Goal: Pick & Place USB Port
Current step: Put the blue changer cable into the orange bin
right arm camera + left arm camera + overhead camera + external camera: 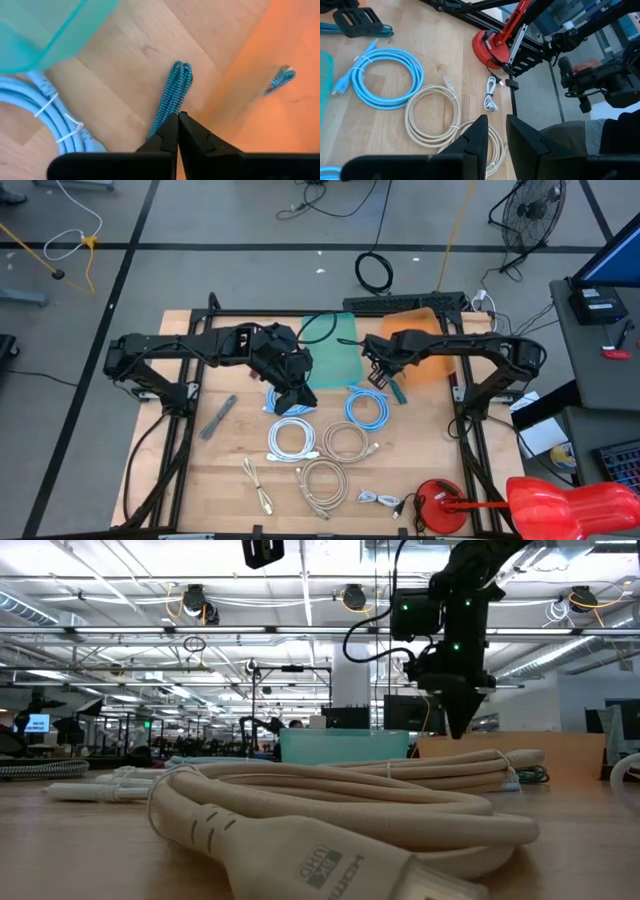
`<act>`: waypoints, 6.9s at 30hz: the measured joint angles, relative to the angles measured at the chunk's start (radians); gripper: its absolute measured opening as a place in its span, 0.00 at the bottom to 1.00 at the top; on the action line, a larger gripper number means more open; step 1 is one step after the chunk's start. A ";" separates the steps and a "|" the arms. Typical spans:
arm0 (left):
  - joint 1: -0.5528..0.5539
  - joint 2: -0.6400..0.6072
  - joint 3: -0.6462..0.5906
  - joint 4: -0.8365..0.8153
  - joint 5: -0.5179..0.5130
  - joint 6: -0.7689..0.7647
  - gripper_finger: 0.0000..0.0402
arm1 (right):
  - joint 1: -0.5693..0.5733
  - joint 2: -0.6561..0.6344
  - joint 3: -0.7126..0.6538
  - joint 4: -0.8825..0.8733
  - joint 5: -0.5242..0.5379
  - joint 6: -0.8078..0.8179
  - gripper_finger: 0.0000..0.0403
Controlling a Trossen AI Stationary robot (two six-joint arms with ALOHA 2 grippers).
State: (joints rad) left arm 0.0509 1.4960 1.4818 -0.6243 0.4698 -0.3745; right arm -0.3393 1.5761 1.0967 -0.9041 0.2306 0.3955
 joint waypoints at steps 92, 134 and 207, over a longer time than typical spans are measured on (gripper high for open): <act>-0.012 0.000 0.000 -0.049 0.005 0.066 0.18 | 0.241 -0.048 -0.301 0.119 -0.028 0.596 0.44; 0.204 -0.066 0.001 -0.297 -0.244 0.117 0.18 | 0.430 -0.230 0.229 -0.085 0.150 0.680 0.04; 0.193 0.091 0.000 1.069 0.051 -0.301 0.57 | 0.504 -0.351 0.337 0.598 0.081 0.121 0.04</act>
State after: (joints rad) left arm 0.2443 1.5867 1.4818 0.4450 0.5213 -0.6758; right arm 0.1646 1.2256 1.4338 -0.3057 0.3117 0.5164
